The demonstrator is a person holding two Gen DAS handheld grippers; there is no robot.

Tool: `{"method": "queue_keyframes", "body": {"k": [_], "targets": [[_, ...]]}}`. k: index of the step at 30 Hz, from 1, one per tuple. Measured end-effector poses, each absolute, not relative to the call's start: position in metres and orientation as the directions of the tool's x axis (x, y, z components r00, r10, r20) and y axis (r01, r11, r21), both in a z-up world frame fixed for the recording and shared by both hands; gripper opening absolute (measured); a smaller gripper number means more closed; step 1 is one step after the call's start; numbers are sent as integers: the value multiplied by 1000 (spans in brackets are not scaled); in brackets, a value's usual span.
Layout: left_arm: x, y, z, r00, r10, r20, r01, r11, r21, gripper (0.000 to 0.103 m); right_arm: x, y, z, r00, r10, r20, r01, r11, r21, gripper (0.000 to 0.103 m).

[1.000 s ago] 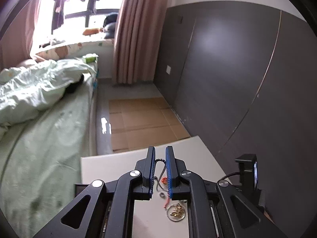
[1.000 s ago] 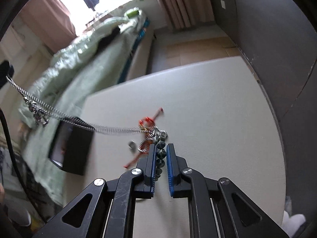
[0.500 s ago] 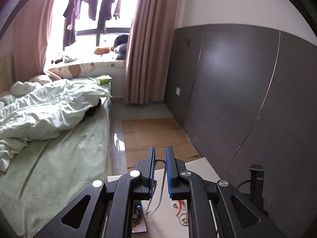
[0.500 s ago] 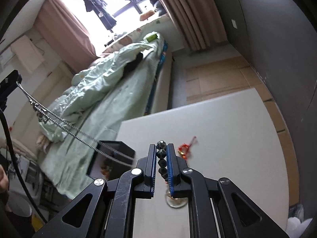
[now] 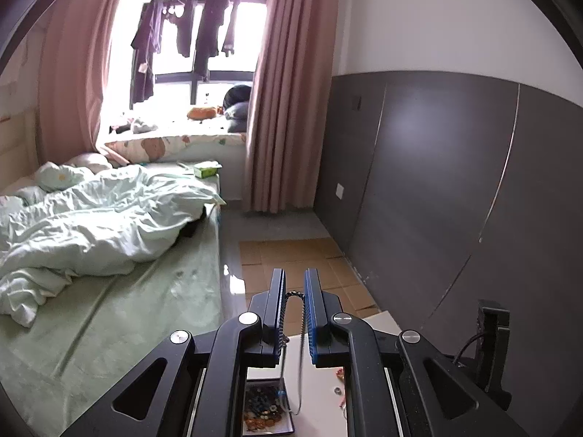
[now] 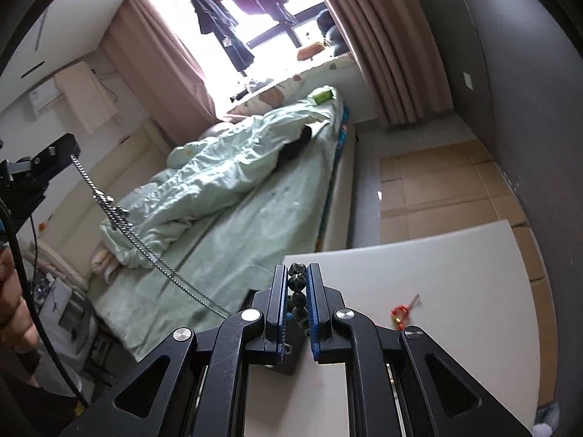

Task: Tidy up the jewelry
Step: 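Carry the silver chains and green bracelet into the black box with both grippers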

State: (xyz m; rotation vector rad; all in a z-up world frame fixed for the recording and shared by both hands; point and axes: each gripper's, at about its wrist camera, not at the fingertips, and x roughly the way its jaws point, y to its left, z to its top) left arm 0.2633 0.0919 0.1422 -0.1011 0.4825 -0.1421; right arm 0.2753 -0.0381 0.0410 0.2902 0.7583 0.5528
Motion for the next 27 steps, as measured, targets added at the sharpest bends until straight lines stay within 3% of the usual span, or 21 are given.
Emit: {"method": "queue_keyframes", "body": {"k": [11, 27], "targets": [[260, 106, 156, 892, -139, -431, 94, 988, -125, 11, 272, -10, 66, 597, 596, -538, -422, 803, 421, 11], [289, 128, 52, 800, -182, -572, 49, 970, -240, 11, 270, 11, 33, 541, 594, -595, -421, 804, 419, 11]]}}
